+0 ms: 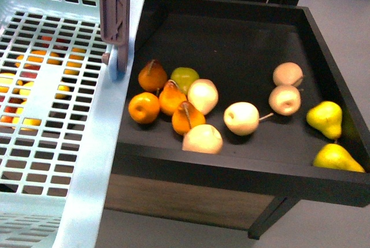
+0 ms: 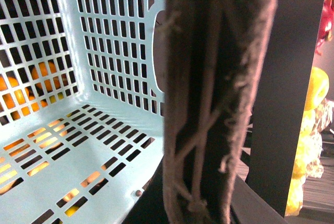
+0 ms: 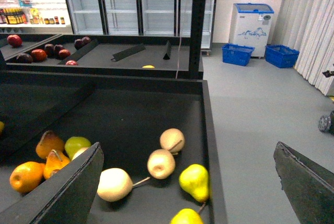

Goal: Pick mango and avocado into basket

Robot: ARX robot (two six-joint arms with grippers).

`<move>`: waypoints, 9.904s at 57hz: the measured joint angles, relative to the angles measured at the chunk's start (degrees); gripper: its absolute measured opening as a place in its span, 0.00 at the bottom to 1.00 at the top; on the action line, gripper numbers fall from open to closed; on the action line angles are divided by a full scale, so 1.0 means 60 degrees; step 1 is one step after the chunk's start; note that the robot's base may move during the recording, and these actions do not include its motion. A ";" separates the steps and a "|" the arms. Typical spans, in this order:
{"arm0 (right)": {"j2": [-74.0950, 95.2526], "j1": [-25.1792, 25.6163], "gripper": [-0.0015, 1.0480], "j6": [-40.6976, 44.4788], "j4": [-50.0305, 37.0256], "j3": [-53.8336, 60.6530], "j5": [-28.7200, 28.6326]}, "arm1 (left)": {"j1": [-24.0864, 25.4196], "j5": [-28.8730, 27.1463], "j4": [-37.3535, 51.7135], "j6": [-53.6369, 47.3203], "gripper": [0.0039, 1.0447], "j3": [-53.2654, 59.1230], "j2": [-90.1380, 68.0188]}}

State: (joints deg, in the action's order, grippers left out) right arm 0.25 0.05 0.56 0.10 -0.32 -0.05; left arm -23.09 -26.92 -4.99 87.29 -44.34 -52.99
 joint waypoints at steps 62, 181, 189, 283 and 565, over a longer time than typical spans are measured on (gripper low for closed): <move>0.0007 0.0000 0.93 0.0000 -0.0004 0.0000 0.0000 | 0.0000 0.0007 0.0000 0.0011 0.08 0.0011 0.0000; 0.0000 0.0011 0.93 0.0000 0.0011 0.0007 -0.0025 | -0.0754 0.1075 -0.0004 -0.9511 0.08 -0.1406 -0.2313; 0.0000 0.0011 0.93 0.0000 0.0011 0.0007 -0.0025 | -0.1180 0.2943 0.0073 -1.1136 0.08 -0.2794 -0.4124; 1.2859 0.3934 0.93 0.1220 -0.4900 -0.4579 -0.1275 | -0.2215 0.5799 -0.0226 -1.1271 0.08 -0.5289 -0.7759; 1.3504 -0.1086 0.92 -0.1719 -0.4976 -0.6324 -0.2186 | -0.2215 0.5774 -0.0237 -1.1256 0.08 -0.5289 -0.7759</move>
State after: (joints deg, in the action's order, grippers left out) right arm 81.28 -6.46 -9.76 -29.76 -38.26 -13.17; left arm -36.38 7.73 -6.42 19.75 -76.07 -99.55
